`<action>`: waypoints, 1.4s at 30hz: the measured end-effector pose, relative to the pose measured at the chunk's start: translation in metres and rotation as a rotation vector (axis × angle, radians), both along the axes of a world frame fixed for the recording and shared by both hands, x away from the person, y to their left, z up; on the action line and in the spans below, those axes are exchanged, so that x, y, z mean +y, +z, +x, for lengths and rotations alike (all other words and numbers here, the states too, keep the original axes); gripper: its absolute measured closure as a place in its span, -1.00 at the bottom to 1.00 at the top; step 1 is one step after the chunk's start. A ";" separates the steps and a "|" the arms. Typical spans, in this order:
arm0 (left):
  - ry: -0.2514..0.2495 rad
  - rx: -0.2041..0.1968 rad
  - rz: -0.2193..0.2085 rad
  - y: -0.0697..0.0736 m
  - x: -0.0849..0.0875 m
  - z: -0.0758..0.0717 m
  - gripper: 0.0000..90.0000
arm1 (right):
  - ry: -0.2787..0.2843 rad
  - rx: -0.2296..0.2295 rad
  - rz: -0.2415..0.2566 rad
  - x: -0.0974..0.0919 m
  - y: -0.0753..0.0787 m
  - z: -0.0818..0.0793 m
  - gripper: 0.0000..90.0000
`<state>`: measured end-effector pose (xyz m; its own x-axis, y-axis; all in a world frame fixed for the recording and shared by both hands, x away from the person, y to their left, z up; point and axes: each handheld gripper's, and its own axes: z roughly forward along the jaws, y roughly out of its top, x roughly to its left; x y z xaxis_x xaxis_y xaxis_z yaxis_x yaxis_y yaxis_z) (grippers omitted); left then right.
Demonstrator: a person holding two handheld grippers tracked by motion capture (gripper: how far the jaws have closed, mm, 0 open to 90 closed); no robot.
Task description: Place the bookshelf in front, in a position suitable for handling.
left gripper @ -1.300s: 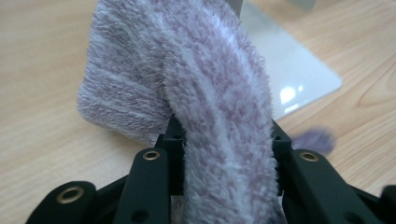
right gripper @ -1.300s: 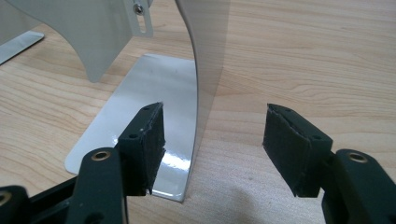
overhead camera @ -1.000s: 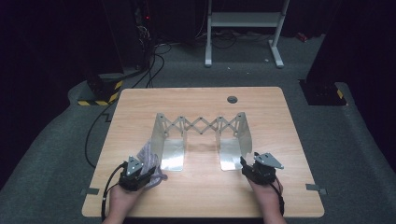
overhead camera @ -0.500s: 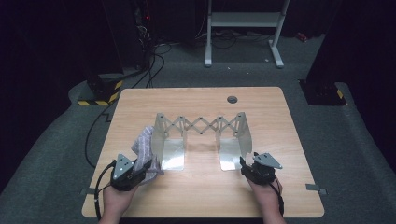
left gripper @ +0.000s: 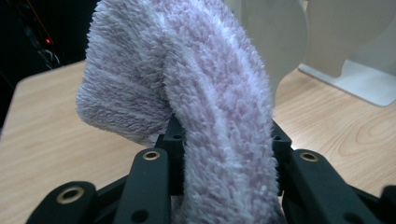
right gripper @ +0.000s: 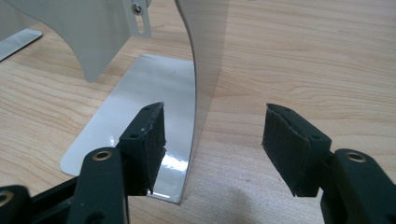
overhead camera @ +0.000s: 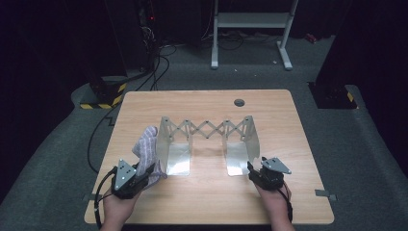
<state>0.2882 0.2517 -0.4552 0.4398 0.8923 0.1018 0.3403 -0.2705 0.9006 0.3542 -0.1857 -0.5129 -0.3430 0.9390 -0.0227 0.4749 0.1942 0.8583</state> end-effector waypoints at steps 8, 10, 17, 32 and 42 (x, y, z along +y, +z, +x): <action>-0.014 0.108 0.021 -0.029 -0.005 0.012 0.41 | 0.003 0.002 -0.001 -0.001 0.000 0.000 -0.13; -0.019 0.137 0.036 -0.037 -0.006 0.016 0.41 | 0.003 0.002 0.000 -0.001 0.000 0.000 -0.13; -0.041 0.246 0.087 -0.062 -0.010 0.030 0.41 | 0.003 0.007 -0.002 -0.001 -0.001 0.001 -0.13; 0.053 0.219 0.065 -0.058 0.000 0.074 0.41 | -0.004 0.010 0.000 -0.002 -0.002 0.001 -0.13; 0.040 0.214 -0.005 -0.049 0.001 0.092 0.41 | -0.013 0.011 0.001 -0.005 -0.002 0.000 -0.13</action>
<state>0.3800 0.2528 -0.5044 0.4149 0.9099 0.0058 0.5342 -0.2487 0.8080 0.3544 -0.1910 -0.5150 -0.3311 0.9434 -0.0180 0.4869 0.1871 0.8532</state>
